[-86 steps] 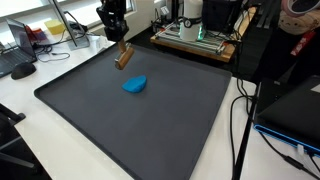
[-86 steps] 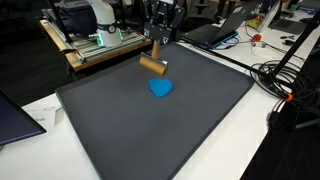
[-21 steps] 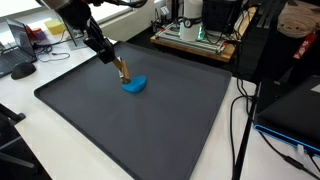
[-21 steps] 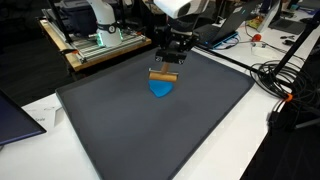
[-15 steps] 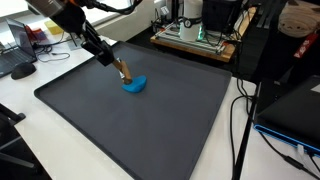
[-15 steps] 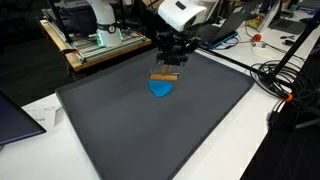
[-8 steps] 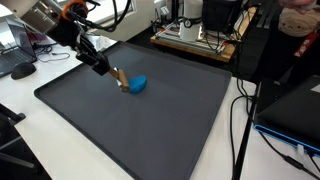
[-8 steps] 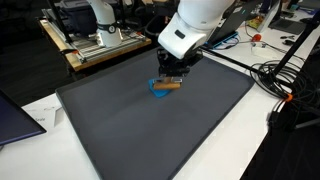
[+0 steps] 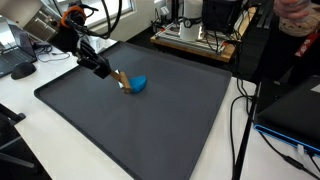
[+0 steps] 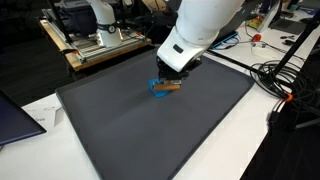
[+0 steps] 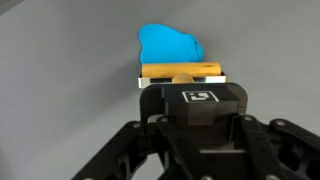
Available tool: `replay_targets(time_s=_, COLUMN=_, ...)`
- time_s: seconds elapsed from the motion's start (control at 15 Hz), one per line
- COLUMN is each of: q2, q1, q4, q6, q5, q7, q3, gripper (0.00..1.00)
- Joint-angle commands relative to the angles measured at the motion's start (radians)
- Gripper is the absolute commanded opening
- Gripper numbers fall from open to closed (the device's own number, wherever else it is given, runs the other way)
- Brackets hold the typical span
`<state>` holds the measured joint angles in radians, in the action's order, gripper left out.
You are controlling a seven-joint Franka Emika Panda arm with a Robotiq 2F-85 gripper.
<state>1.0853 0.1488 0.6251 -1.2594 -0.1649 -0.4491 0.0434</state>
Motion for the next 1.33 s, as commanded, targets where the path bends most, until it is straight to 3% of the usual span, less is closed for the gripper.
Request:
replay_targets(time_s=0.0, q2=0.060, q1=0.018, q4=-0.135, q6=0.106, q5=-0.028, q7=-0.012, q3=-0.020, gripper=0.22)
replay_targets(time_s=1.27, q2=0.038, q1=0.019, q4=-0.153, q6=0.053, q5=0.001, q7=-0.007, q3=-0.025, gripper=0.22)
